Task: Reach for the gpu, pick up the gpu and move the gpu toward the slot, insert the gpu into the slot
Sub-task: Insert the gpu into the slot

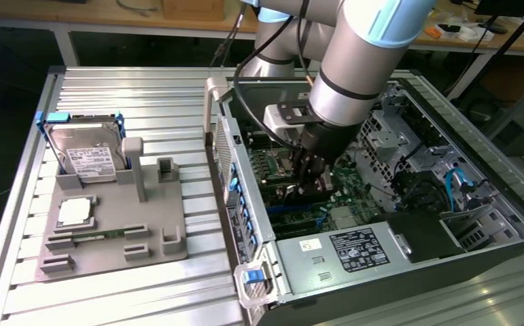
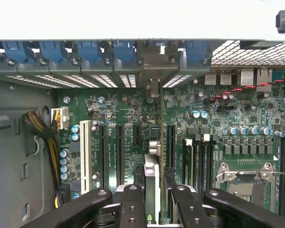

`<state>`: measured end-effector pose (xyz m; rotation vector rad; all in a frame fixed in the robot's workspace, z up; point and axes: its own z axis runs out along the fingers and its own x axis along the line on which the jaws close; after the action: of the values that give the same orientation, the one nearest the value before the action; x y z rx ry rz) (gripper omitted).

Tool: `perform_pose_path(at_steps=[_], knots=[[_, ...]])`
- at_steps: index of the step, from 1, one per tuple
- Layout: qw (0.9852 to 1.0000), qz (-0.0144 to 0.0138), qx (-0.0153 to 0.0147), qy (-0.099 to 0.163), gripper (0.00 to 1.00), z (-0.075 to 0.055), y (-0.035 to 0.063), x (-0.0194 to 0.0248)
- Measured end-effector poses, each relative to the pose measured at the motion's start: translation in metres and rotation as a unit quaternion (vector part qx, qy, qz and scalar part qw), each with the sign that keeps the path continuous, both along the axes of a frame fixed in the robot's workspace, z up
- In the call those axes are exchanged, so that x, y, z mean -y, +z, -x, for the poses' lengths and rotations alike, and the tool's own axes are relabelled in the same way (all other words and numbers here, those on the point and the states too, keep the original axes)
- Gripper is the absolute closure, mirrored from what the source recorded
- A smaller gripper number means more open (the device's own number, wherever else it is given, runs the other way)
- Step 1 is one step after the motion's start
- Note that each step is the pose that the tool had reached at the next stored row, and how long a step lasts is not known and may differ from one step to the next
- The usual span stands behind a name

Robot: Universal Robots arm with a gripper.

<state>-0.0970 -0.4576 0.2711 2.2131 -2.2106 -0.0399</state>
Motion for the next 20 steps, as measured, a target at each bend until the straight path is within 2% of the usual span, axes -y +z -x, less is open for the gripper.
perform_pose_path(at_steps=[20], knots=[[1.0,-0.0009,0.0,0.0,0.73,0.0009,-0.0062,0.0]])
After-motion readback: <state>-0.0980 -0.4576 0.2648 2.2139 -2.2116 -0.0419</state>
